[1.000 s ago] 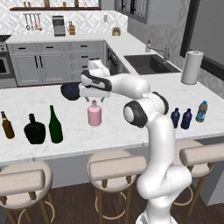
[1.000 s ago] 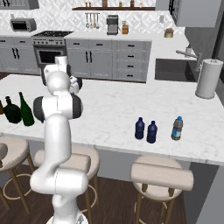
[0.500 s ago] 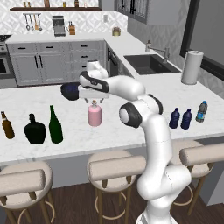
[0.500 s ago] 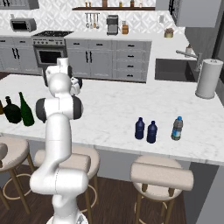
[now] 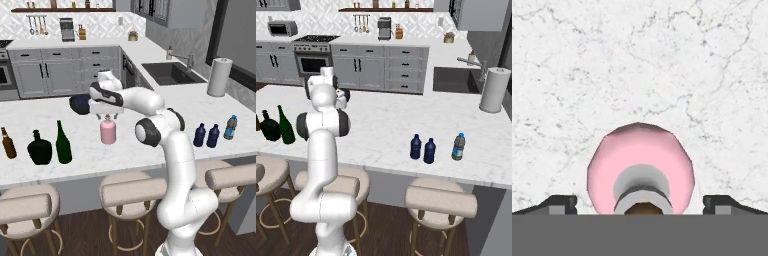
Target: Move the plastic bottles in the middle to the plastics group, and the glass bottles in the middle to the glass group.
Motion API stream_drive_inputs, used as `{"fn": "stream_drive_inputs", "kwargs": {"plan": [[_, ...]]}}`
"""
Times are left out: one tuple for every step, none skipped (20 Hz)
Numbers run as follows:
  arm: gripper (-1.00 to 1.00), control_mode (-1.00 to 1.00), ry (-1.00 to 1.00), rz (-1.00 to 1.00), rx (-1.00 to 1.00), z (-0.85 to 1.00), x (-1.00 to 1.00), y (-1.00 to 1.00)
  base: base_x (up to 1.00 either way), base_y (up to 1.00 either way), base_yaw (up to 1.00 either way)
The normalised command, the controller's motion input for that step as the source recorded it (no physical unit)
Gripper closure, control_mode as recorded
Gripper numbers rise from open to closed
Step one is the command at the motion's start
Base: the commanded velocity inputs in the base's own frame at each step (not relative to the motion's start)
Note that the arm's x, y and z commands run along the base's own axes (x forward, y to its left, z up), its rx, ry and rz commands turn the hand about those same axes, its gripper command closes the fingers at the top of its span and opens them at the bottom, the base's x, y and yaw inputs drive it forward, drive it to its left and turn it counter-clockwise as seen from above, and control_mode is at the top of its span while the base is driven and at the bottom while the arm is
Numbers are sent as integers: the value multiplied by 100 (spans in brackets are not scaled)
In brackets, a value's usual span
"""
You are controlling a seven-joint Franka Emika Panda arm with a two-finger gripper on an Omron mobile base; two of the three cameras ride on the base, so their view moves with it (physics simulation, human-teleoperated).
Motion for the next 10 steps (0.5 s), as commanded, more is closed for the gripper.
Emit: {"fn": "stream_drive_inputs", "kwargs": {"plan": [[-100, -100, 0, 0, 0, -11, -15, 0, 0, 0, 0], [-100, -100, 0, 0, 0, -13, -9, 0, 0, 0, 0], [-100, -100, 0, 0, 0, -14, -5, 0, 0, 0, 0], [-100, -100, 0, 0, 0, -16, -1, 0, 0, 0, 0], [100, -100, 0, 0, -1, -16, 0, 0, 0, 0, 0], [100, -100, 0, 0, 0, -14, 0, 0, 0, 0, 0], [100, -100, 0, 0, 0, -12, 0, 0, 0, 0, 0], [100, -100, 0, 0, 0, -11, 0, 0, 0, 0, 0], [100, -100, 0, 0, 0, -9, 0, -2, 0, 0, 0], [100, -100, 0, 0, 0, -5, -2, -5, 0, 0, 0]]}}
